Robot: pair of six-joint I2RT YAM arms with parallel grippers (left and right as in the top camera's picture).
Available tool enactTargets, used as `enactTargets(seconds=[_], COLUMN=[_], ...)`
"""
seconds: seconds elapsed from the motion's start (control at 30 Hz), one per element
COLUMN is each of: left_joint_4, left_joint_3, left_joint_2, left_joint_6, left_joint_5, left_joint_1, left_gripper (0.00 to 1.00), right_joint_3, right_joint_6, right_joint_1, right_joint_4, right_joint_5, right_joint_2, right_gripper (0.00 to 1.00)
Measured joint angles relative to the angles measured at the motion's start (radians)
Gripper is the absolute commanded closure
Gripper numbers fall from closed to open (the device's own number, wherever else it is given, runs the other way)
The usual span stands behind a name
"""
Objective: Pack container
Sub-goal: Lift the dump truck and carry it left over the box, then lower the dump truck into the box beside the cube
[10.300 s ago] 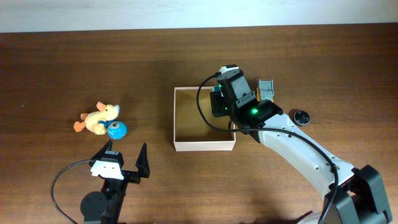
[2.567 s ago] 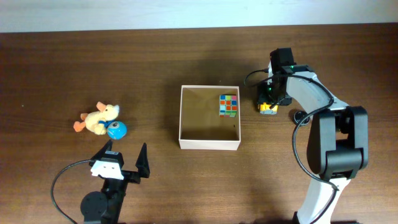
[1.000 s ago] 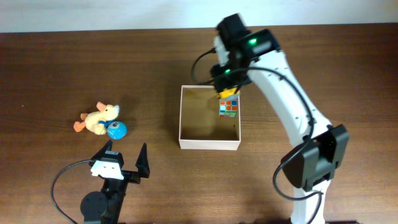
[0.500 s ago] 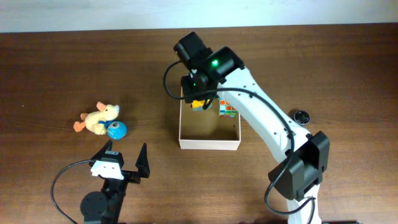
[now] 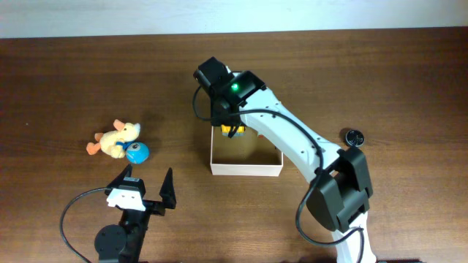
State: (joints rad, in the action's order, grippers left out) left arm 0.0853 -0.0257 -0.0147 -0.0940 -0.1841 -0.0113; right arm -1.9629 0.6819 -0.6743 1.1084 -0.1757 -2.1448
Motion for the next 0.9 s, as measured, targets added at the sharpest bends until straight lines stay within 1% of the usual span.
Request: enactTargets(seconds=[0.43,0.9], left_joint_4=[0.0,0.0], left_joint_3=[0.0,0.0], left_joint_2=[0.0,0.0], left_joint_6=[0.0,0.0], left_joint_5=[0.0,0.0], left_joint_1=[0.0,0.0], left_gripper=[0.01,0.01], right_joint_3=[0.148,0.185], right_joint_6=[0.024,0.026], right_joint_1=[0.0,0.0], right_joint_4=[-0.196,-0.25], right_joint_5=[0.012,0.027], right_joint_2=[-0.003,-0.003], right_gripper=[0.44,0.44])
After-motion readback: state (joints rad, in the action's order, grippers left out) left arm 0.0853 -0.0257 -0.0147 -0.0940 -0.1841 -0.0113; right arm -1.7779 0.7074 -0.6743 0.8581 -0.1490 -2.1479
